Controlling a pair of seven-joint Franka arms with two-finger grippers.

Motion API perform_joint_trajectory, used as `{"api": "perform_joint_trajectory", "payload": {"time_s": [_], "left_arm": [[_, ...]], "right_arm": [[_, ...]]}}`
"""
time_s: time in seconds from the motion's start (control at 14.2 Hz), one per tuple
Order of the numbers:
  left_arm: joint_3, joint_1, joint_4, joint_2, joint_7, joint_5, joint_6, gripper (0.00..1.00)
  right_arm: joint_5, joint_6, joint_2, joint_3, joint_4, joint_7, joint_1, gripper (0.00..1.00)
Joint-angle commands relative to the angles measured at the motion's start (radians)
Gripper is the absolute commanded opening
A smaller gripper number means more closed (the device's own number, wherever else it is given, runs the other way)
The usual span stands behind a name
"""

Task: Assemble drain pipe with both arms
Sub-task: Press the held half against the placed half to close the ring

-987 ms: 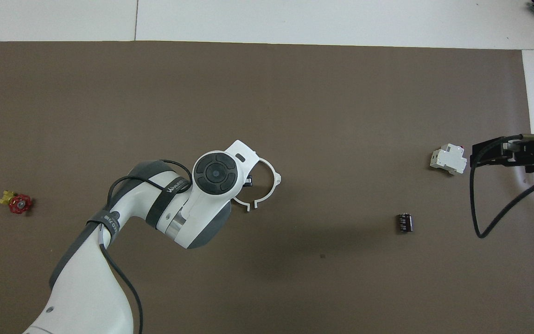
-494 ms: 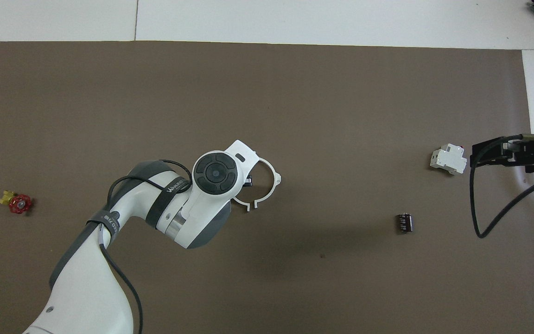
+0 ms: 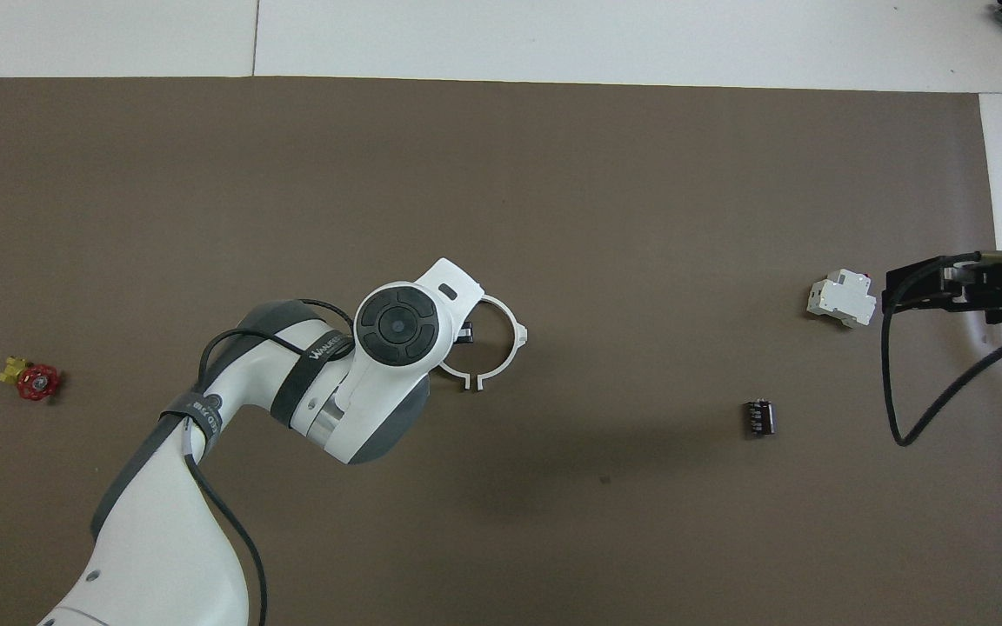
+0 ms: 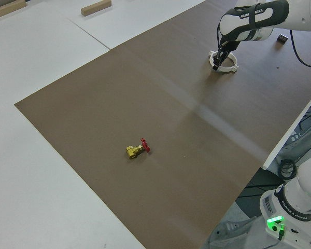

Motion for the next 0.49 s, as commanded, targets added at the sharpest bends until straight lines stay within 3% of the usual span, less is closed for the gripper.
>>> {"api": "perform_joint_trajectory", "payload": {"time_s": [0.0, 0.42], "left_arm": [[-0.001, 0.027, -0.031, 0.004, -0.002, 0.015, 0.047, 0.0], [-0.002, 0.028, -0.031, 0.004, 0.007, 0.015, 0.053, 0.0]], "right_arm": [[0.004, -0.012, -0.013, 0.008, -0.005, -0.032, -0.013, 1.0], [0.004, -0.012, -0.024, 0.008, -0.005, -0.032, -0.013, 1.0]]}}
